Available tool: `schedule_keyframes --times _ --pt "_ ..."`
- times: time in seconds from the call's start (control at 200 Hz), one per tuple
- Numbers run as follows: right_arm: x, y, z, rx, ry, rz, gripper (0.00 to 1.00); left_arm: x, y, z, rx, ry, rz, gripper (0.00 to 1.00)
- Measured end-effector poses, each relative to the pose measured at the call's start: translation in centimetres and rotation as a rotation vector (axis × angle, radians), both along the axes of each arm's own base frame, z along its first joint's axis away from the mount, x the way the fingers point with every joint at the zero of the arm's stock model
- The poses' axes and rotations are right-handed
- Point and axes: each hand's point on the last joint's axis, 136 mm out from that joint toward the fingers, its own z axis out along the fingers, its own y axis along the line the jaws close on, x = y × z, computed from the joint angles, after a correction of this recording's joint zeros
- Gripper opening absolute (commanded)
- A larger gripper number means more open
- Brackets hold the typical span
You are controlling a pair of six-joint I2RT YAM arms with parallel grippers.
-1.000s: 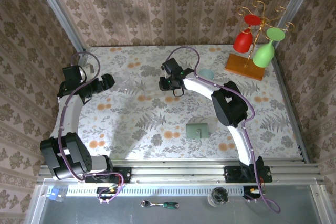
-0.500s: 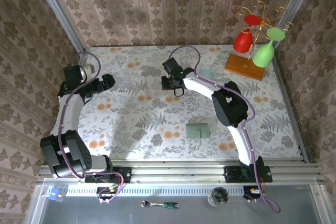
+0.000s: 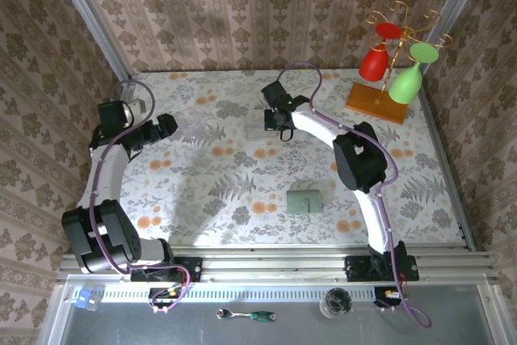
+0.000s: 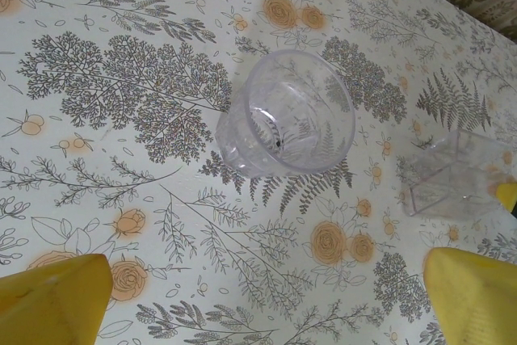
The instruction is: Take the credit cards out of the card holder
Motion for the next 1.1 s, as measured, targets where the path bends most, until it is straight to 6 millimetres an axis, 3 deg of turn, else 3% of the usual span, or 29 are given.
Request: schedule_keyframes --times 0.305,0.65,1.1 --pt "0.6 -0.4 1.2 -0.013 -0.018 -0.019 0.05 0.0 -0.1 0.0 -0.005 0.001 0.0 1.0" --pt "0.4 -0.7 0.3 -0.015 0.004 -0.035 0.06 0.0 -0.2 0.1 -0.01 -0.001 -0.005 1.0" --pt "0.4 -0.7 0.2 -0.014 0.004 -0.039 0.16 0.0 -0.3 0.0 -0.016 0.002 -0.009 1.0"
